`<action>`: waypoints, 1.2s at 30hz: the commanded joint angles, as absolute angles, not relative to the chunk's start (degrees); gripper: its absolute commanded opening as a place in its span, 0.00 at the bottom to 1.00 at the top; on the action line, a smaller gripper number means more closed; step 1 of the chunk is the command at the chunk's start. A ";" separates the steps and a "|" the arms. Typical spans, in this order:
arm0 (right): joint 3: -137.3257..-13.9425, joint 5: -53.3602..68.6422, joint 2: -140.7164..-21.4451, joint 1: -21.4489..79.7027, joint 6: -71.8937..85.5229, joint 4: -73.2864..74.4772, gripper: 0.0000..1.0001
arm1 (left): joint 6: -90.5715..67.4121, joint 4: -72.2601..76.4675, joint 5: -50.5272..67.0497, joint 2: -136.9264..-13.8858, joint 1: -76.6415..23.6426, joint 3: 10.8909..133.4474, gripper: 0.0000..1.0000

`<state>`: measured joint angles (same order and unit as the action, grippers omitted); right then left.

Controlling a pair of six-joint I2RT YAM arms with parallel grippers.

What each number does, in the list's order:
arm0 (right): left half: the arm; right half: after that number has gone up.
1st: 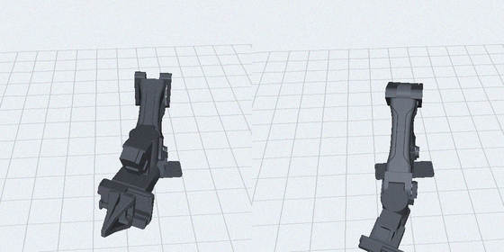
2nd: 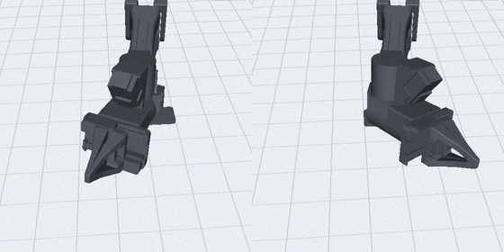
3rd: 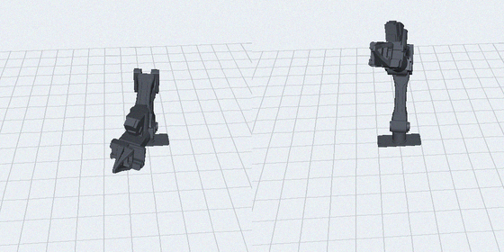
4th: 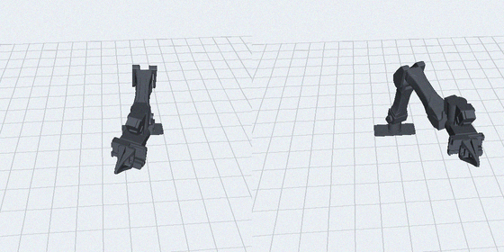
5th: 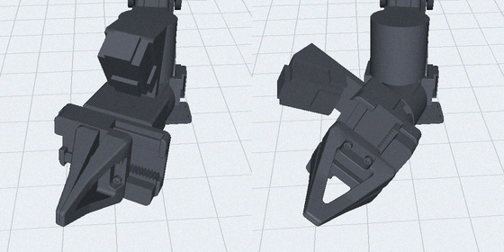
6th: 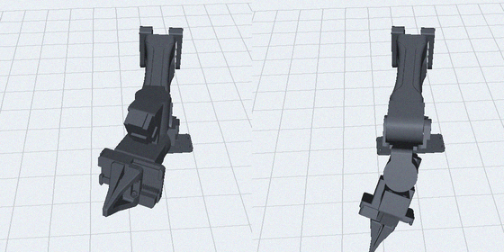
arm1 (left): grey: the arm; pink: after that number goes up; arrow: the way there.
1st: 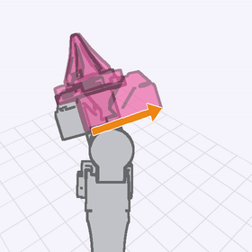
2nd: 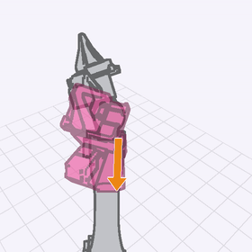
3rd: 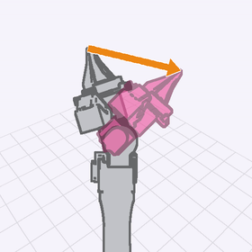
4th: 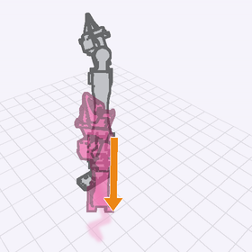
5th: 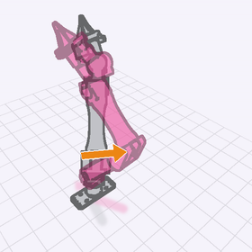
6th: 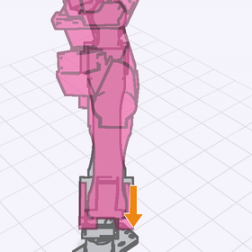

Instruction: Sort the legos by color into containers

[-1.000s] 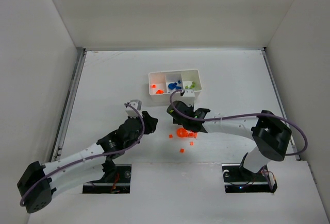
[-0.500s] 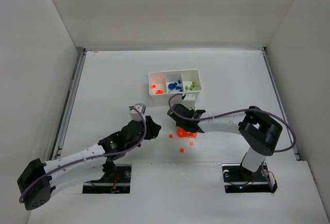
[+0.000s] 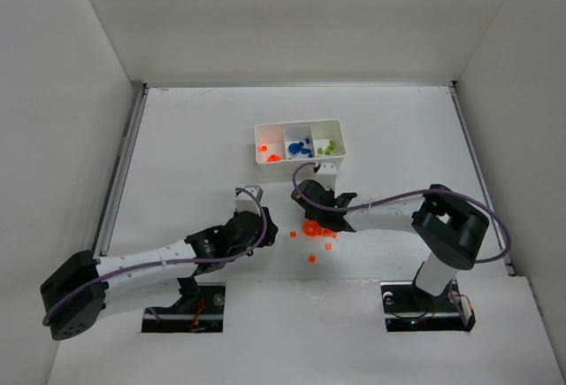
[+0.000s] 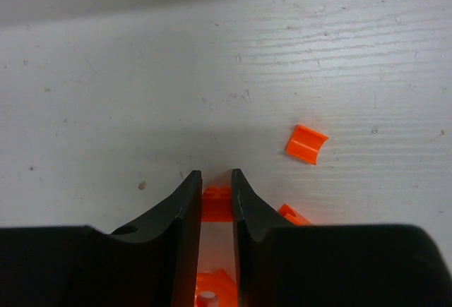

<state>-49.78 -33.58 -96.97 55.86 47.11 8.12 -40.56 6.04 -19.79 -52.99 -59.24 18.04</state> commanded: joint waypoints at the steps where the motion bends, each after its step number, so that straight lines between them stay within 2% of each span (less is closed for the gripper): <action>1: -49.57 -32.17 -92.22 55.76 45.62 7.82 0.22 | -39.64 7.03 -20.92 -54.75 -59.81 21.88 0.36; 6: -52.55 -31.03 -83.42 53.22 40.09 8.35 0.21 | -36.92 7.56 -20.48 -58.70 -59.90 23.55 0.36; 9: -56.76 -27.79 -82.70 48.75 35.61 6.69 0.21 | -35.69 7.91 -19.43 -60.99 -60.16 25.13 0.36; 13: -64.05 -24.09 -87.79 43.91 31.30 4.31 0.21 | -34.98 9.75 -18.72 -63.36 -59.55 26.28 0.34; 24: -84.62 -14.86 -107.65 42.23 28.83 1.23 0.21 | -37.35 8.79 -16.61 -61.00 -54.27 23.56 0.33; 36: -93.34 -11.51 -116.89 42.32 29.36 1.58 0.22 | -38.85 5.89 -17.40 -58.62 -54.36 23.64 0.33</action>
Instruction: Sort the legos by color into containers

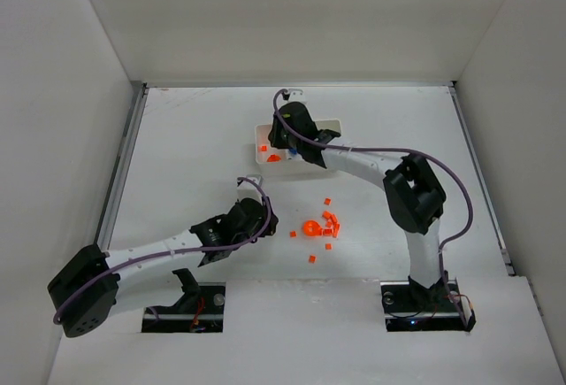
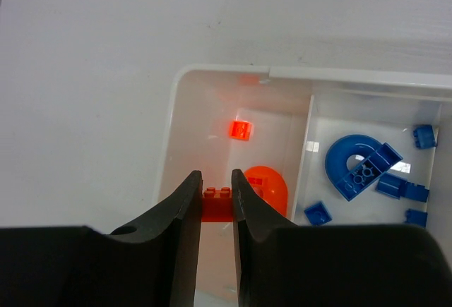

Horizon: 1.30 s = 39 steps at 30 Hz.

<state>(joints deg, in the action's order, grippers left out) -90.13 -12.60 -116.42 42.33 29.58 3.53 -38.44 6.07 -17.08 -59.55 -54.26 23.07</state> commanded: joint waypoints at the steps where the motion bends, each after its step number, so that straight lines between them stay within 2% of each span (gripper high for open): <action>1: -93.43 -11.51 -117.24 42.32 29.36 1.58 0.22 | -38.76 5.89 -17.40 -58.71 -54.36 23.73 0.33; 17: -94.04 -13.62 -120.50 42.93 29.45 1.58 0.24 | -38.41 3.43 -19.16 -56.52 -52.07 24.43 0.32; 19: -93.61 -14.41 -120.59 42.93 29.18 1.58 0.27 | -38.41 3.25 -19.16 -56.43 -51.81 24.78 0.32; 27: -90.62 -15.21 -117.52 43.28 29.00 -0.08 0.52 | -38.32 3.60 -18.99 -58.62 -52.77 27.07 0.33; 31: -87.11 -15.21 -112.08 43.90 28.83 -2.37 0.58 | -37.97 4.74 -19.34 -61.25 -55.67 28.12 0.33; 39: -71.48 -17.31 -96.70 44.51 28.48 -8.43 0.60 | -38.06 10.27 -20.57 -66.88 -60.16 29.88 0.33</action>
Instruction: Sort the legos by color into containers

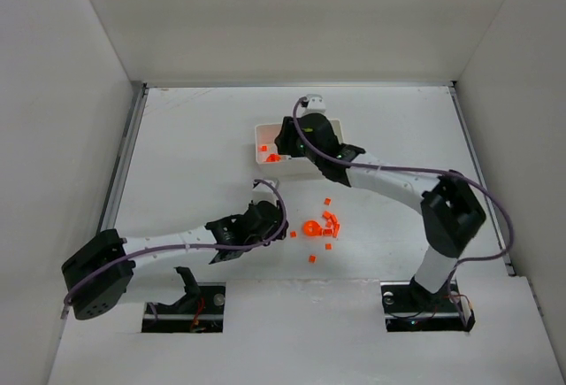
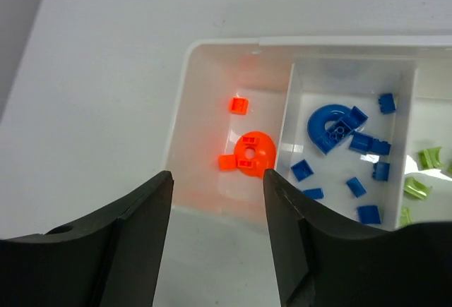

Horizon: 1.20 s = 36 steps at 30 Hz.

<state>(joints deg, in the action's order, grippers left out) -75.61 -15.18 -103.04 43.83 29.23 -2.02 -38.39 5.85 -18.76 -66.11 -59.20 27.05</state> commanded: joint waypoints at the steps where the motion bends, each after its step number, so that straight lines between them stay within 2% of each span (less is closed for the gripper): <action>1: -69.02 -17.92 -94.33 44.69 28.48 -8.79 0.60 | -38.06 11.15 -20.57 -67.41 -60.33 30.23 0.33; 5: -57.33 -22.14 -83.09 46.62 28.83 -10.10 0.54 | -37.97 14.14 -20.83 -68.82 -59.11 30.85 0.35; 9: -45.04 -28.72 -70.88 49.52 30.31 -9.67 0.34 | -39.11 17.22 -17.51 -71.71 -56.39 31.72 0.37; 12: -37.03 -33.03 -61.73 52.07 33.74 -5.99 0.28 | -39.29 18.72 -15.04 -74.00 -55.94 33.48 0.38; 13: -32.13 -35.31 -55.61 53.64 38.45 -0.93 0.28 | -39.64 18.46 -13.72 -75.66 -55.94 35.49 0.38; 16: -27.26 -36.12 -49.50 54.88 44.72 6.22 0.29 | -40.08 18.89 -11.69 -77.16 -56.20 36.82 0.38; 22: -24.08 -35.86 -43.42 58.66 51.50 17.13 0.43 | -39.82 18.02 -8.97 -81.47 -55.94 38.85 0.35; 26: -24.78 -34.10 -43.77 62.53 52.91 18.98 0.50 | -39.73 17.75 -6.51 -83.58 -56.29 38.85 0.34; 36: -26.46 -32.79 -52.90 63.32 54.58 17.85 0.50 | -37.09 19.42 -2.55 -87.54 -56.03 37.79 0.30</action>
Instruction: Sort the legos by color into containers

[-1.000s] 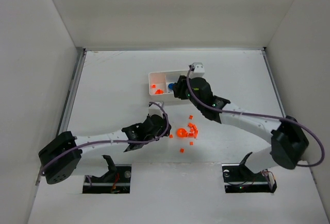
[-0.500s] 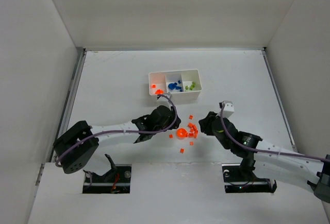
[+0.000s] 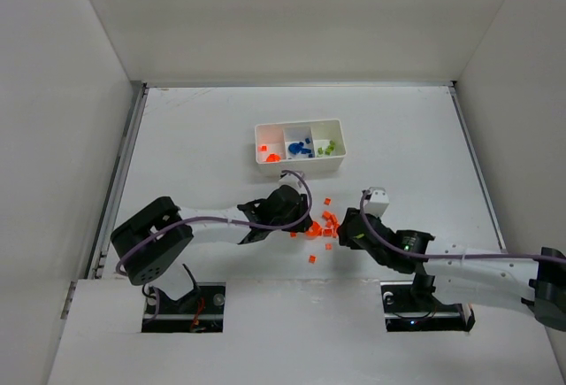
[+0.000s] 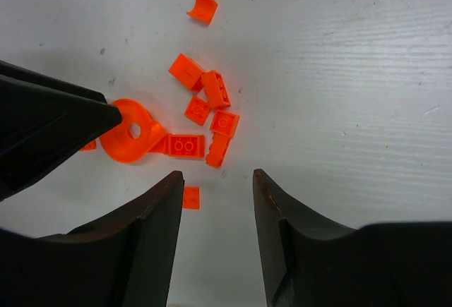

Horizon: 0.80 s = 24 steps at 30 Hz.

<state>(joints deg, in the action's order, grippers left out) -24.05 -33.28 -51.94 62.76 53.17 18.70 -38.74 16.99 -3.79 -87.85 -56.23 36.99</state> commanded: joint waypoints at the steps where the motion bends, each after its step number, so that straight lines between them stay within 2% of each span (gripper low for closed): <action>1: -26.37 -32.52 -53.35 63.50 54.93 17.49 0.49 | -36.92 19.51 -2.46 -87.80 -55.94 37.71 0.29; 6: -25.58 -30.59 -55.10 64.64 57.48 15.65 0.47 | -36.39 19.95 -1.06 -88.85 -56.12 37.88 0.25; 11: -26.45 -28.65 -58.70 66.31 57.66 15.38 0.45 | -36.12 20.65 -0.53 -89.74 -56.20 37.71 0.17; 18: -28.04 -29.00 -59.59 70.70 58.10 16.88 0.46 | -35.42 20.92 -0.96 -88.60 -55.41 36.83 0.07; 24: -29.00 -29.17 -61.52 74.83 57.57 15.64 0.48 | -37.00 21.36 -1.67 -83.07 -52.52 36.91 0.04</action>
<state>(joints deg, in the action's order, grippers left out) -26.15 -28.69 -60.34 73.43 57.23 17.50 -36.51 19.44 -1.13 -88.18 -54.30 36.97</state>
